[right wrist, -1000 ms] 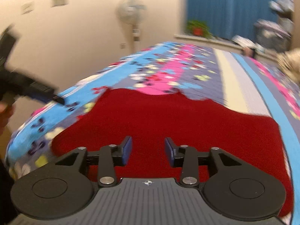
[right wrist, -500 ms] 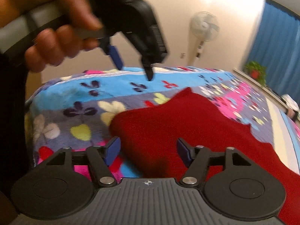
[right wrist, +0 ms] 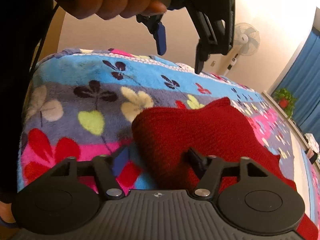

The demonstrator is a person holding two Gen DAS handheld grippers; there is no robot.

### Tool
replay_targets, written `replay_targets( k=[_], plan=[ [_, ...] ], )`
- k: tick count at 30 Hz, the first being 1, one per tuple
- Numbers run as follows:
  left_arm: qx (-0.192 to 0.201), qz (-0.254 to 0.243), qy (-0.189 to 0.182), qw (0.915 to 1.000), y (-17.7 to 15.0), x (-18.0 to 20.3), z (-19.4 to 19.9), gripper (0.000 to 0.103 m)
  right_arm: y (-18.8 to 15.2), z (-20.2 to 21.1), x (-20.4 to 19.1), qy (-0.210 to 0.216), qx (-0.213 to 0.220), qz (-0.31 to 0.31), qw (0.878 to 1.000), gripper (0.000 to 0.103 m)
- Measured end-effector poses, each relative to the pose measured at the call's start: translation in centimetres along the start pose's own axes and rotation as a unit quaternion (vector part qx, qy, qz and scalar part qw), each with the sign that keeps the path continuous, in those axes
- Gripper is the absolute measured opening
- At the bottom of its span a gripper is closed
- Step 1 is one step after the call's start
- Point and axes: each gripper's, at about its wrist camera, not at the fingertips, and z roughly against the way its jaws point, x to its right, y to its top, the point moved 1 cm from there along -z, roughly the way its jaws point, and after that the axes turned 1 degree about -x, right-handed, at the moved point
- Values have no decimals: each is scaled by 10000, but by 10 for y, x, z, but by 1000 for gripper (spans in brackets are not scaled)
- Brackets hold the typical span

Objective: Fold small clothes

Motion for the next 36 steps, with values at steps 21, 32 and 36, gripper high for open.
replay_targets(
  k=[21,32,36],
  plan=[
    [-499,490,-855,9939,-5,-1,-16,75,24,40,48,-199,802,-1128,9902,16],
    [-704,844,-1199,9867,-11,-6,-20,81,22,54,54,-253,849,-1274,9879,16],
    [-678,810,-1278,9862,-11,0,-19,82,22,59,57,-287,875,-1309,9871,16]
  ],
)
